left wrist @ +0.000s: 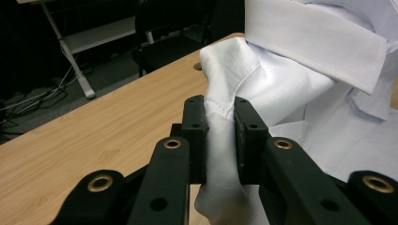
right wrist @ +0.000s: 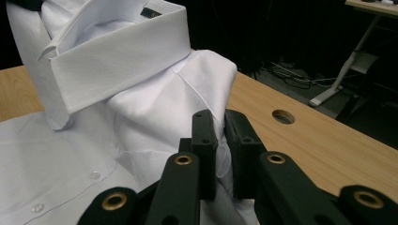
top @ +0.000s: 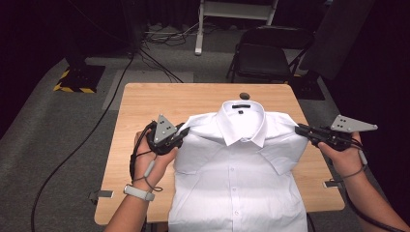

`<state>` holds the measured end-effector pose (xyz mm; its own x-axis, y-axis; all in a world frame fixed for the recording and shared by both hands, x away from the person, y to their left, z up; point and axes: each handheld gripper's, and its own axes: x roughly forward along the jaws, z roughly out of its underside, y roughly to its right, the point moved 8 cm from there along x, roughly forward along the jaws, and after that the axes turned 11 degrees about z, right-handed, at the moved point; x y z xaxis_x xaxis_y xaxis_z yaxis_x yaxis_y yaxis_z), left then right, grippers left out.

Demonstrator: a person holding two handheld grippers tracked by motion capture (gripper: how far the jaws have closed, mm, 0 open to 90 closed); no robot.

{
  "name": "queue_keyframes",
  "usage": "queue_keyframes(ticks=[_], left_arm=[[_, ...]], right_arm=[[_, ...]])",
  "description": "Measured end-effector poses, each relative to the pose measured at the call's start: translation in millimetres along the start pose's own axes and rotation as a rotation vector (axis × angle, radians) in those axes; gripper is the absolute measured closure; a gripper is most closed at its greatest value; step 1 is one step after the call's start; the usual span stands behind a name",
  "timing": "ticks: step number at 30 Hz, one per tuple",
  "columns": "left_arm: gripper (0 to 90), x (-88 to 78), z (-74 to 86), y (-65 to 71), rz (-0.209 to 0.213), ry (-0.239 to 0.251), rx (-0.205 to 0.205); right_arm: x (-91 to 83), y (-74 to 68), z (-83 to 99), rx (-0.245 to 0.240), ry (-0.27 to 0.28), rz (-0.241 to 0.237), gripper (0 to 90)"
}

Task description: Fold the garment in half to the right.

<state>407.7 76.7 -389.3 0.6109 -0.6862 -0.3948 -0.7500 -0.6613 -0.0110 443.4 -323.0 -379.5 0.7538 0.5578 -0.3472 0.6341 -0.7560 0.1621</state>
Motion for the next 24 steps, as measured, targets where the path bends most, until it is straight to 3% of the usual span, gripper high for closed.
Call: queue_keyframes(ticks=[10, 15, 20, 21, 22, 23, 24], left_arm=[[77.4, -15.5, 21.6, 26.8, 0.043, -0.009, -0.001], [77.3, -23.1, 51.2, 50.1, 0.081, -0.039, -0.021], [77.3, -23.1, 51.2, 50.1, 0.081, -0.039, -0.021], [77.3, -26.5, 102.1, 78.2, 0.128, -0.121, -0.061], [77.3, -26.2, 112.2, 82.5, 0.135, -0.141, -0.072], [77.3, -26.2, 112.2, 82.5, 0.135, -0.141, -0.072], [77.3, -24.8, 132.3, 90.8, 0.155, -0.183, -0.094]], right_arm=[[-27.3, -22.1, 26.6, 0.020, 0.002, -0.054, 82.8], [-38.6, -38.0, 51.0, 0.037, -0.025, -0.087, 82.8], [-40.2, -40.6, 55.6, 0.038, -0.030, -0.093, 82.8], [-40.2, -40.6, 55.6, 0.038, -0.030, -0.093, 82.8], [-51.0, -64.9, 101.7, 0.088, -0.102, -0.147, 82.7], [-51.0, -64.9, 101.7, 0.088, -0.102, -0.147, 82.7], [-53.0, -74.2, 120.6, 0.097, -0.144, -0.164, 82.7]])
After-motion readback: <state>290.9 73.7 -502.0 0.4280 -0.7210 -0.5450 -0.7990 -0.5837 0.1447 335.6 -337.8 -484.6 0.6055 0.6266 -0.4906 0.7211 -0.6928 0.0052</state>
